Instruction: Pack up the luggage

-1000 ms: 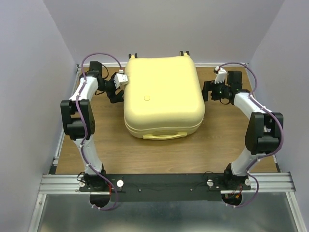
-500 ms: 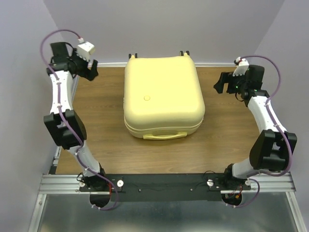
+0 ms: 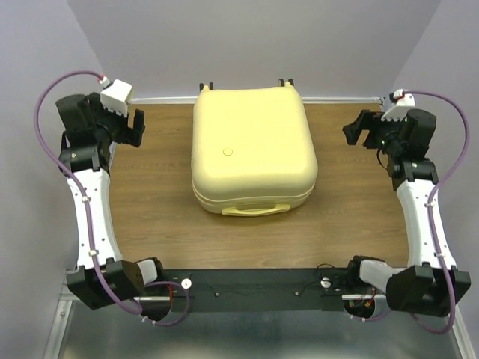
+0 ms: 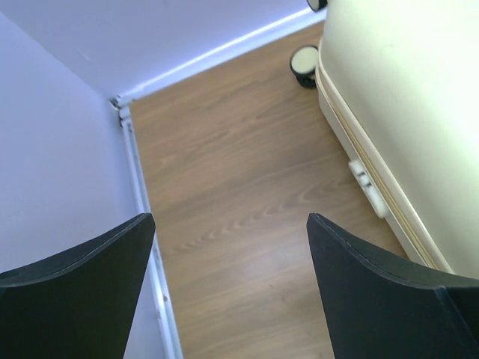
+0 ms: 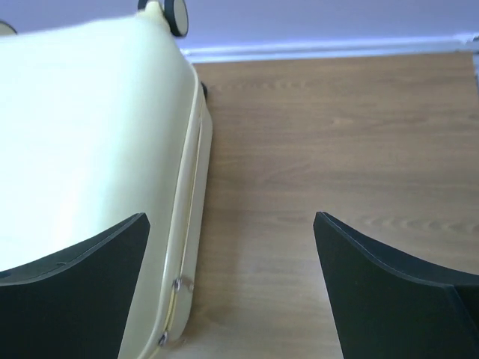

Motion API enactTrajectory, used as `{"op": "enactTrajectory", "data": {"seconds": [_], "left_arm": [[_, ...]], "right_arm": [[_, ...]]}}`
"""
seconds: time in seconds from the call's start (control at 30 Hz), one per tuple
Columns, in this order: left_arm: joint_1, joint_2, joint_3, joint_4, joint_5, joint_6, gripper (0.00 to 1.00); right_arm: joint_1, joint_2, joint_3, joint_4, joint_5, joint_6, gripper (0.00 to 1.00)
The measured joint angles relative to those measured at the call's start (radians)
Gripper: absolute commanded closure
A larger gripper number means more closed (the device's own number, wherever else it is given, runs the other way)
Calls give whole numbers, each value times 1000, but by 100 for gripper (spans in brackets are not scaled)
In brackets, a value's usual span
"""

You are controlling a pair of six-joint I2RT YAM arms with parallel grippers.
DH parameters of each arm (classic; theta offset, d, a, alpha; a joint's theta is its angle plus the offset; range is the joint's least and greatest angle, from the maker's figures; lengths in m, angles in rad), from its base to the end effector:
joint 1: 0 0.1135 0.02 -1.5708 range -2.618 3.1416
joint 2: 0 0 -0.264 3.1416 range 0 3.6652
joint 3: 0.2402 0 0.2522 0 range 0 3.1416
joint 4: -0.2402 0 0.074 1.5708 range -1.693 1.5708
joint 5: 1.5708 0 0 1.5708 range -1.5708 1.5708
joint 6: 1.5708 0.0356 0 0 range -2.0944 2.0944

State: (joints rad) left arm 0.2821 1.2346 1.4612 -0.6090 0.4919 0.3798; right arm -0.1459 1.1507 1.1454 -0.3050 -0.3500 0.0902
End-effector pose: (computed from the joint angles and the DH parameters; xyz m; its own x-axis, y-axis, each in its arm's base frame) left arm 0.2505 0.0551 0.4369 -0.2678 0.2626 -0.9270 0.2959 0.9381 0.1803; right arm 0.2589 -0.0257 0.3804 -0.3177 0.1322 -0.9389 -0.1585 0.9689 0.1901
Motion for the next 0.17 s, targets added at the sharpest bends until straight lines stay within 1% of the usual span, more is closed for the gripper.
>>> {"op": "enactTrajectory", "data": {"seconds": [0.17], "left_arm": [[0, -81, -142, -9, -3, -16, 7]], "right_arm": [[0, -71, -94, -42, 0, 19, 0]]}}
